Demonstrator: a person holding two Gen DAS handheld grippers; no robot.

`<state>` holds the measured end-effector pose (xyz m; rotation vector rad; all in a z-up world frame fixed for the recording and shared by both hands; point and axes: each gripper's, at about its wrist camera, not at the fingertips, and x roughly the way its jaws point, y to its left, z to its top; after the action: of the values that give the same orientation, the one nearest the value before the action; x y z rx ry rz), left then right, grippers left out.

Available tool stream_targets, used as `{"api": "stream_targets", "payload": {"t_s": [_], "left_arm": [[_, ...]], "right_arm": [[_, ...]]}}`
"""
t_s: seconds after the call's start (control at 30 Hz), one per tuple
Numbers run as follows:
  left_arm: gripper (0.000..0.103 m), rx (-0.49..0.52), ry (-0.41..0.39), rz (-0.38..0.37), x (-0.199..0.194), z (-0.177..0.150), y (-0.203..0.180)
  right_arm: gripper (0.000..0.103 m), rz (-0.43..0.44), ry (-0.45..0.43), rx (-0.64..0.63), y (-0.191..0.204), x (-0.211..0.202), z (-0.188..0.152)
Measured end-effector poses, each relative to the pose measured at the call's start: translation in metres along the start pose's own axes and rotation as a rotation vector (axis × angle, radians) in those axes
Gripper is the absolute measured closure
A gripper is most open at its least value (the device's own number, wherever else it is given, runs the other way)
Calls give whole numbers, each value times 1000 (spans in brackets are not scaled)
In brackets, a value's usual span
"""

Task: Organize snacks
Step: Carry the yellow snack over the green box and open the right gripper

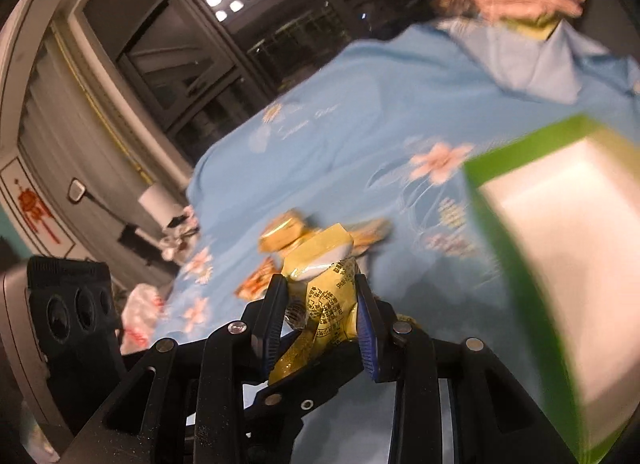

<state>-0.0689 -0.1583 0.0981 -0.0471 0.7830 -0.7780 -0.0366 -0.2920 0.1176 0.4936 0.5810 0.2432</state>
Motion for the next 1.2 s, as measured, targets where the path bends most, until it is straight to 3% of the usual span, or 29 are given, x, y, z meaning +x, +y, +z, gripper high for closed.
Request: {"api": "stream_targets", "payload": {"t_s": [0.3, 0.53, 0.67, 0.8, 0.97, 1.2], "left_arm": [[71, 148, 88, -150, 50, 8, -71], [71, 207, 135, -243, 86, 2, -115], [71, 213, 150, -231, 98, -2, -126], [71, 213, 166, -228, 105, -2, -127], [71, 217, 176, -203, 112, -5, -129], [68, 247, 133, -122, 111, -8, -130]], "right_arm": [[68, -135, -80, 24, -58, -58, 5], [68, -235, -142, 127, -102, -92, 3], [68, -293, -130, 182, -118, -91, 3], [68, -336, -111, 159, -119, -91, 4], [67, -346, -99, 177, -126, -90, 0], [67, -362, -94, 197, -132, -87, -3]]}}
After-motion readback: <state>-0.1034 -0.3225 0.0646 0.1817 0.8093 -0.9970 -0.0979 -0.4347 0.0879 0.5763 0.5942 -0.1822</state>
